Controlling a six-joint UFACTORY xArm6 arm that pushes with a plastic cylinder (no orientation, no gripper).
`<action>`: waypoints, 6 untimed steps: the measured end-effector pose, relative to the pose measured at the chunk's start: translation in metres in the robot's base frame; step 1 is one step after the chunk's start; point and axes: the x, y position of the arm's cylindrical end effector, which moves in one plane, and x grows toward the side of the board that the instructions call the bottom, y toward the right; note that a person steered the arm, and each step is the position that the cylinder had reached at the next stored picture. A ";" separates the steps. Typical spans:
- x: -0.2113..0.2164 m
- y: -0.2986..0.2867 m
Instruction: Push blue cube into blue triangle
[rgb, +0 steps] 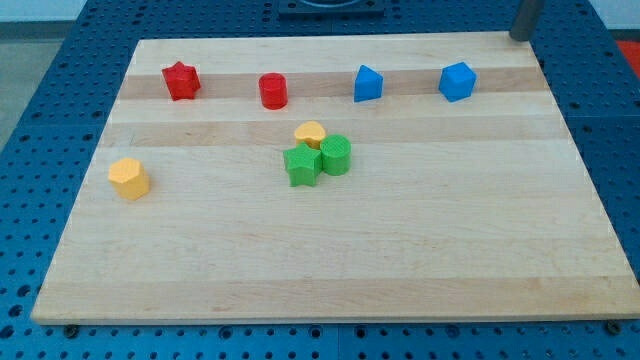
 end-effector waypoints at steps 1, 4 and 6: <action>0.042 -0.006; 0.118 -0.195; 0.114 -0.183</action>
